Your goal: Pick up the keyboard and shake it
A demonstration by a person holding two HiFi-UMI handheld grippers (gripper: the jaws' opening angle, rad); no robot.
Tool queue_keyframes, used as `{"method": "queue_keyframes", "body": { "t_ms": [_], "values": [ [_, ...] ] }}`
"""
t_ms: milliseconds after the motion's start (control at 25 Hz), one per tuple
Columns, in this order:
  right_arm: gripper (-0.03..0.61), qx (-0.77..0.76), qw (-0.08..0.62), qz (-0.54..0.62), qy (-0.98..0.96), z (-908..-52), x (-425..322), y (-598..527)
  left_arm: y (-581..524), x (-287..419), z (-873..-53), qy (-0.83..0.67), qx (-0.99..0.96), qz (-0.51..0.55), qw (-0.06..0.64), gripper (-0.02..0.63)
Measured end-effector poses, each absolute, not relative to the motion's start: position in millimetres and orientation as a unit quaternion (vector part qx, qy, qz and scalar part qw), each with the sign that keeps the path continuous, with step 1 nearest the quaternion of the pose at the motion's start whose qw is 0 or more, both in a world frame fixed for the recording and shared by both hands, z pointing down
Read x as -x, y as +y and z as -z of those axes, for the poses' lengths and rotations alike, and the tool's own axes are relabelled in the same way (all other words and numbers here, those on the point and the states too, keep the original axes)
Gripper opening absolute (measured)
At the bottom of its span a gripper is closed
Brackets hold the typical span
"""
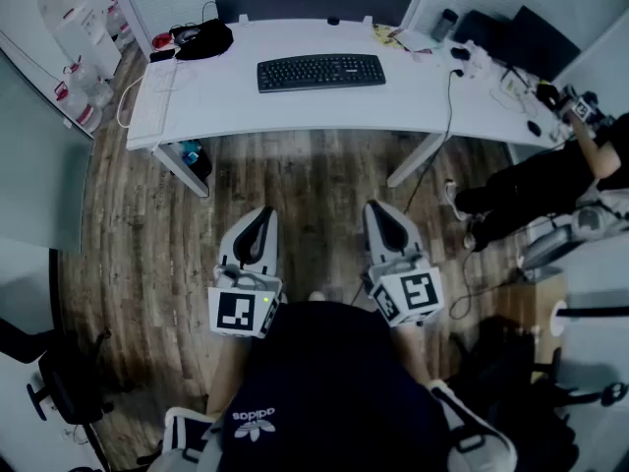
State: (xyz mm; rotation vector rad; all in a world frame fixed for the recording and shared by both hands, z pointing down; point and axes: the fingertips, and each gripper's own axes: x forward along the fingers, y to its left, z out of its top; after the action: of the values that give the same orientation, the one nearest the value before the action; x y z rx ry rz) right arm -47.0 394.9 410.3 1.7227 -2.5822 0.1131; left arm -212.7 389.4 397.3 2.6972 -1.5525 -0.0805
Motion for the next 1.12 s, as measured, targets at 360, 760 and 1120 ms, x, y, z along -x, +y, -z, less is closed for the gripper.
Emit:
{"method": "queue_keyframes", "body": {
  "t_ms": [360,760,1120],
  "values": [
    [0.005,-0.547,0.020,-0.034,-0.836,-410.4,33.8,397.8,392.8,198.5,-397.7,-0.504,-0.863,0.025,0.014,0.011],
    [0.005,-0.536,0.014,-0.028,-0.844,-412.6,-5.0,414.6,410.5,168.3,-409.5,-0.508,-0.861,0.005,0.009,0.011],
    [0.005,-0.538,0.020,-0.042,-0.842,-426.7,-39.3,418.9,415.0,147.8,-420.2,-0.520,-0.854,0.006,0.024,0.011]
  ]
}}
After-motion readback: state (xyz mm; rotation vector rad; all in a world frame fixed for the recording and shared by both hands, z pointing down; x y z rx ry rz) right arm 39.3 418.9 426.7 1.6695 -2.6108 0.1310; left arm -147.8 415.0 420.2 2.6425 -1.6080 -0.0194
